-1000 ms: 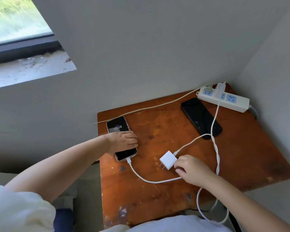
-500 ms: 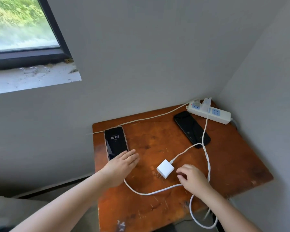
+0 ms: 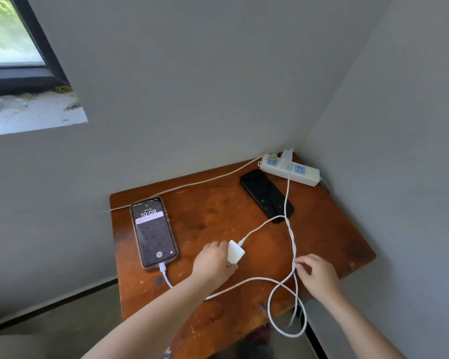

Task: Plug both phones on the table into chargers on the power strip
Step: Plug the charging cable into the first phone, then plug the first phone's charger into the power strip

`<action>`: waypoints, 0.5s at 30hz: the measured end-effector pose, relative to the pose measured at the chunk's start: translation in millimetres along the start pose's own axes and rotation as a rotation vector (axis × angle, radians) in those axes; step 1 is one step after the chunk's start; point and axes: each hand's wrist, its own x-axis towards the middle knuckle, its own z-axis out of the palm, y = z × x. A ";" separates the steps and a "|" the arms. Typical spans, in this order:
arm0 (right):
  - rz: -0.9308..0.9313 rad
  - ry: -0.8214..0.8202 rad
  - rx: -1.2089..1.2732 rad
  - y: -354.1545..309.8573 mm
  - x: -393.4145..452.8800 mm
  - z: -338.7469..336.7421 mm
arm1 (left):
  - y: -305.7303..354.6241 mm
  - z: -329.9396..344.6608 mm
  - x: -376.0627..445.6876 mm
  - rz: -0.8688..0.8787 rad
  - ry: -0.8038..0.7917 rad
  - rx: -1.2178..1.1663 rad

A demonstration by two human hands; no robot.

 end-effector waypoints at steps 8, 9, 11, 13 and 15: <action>0.001 -0.024 0.058 18.8 36.7 -19.6 | 8.3 -6.0 20.6 0.000 0.036 0.148; -0.012 -0.040 0.064 19.1 43.5 -22.6 | 10.6 -5.9 21.5 -0.021 0.038 0.132; -0.048 -0.067 0.074 19.5 59.0 -29.4 | 16.0 -6.1 23.7 -0.073 0.072 0.071; -0.079 -0.090 0.087 21.0 75.7 -36.0 | 24.5 -9.3 27.6 -0.126 0.133 -0.017; -0.102 -0.101 0.104 24.6 92.9 -41.9 | 36.5 -16.7 36.5 -0.172 0.211 -0.120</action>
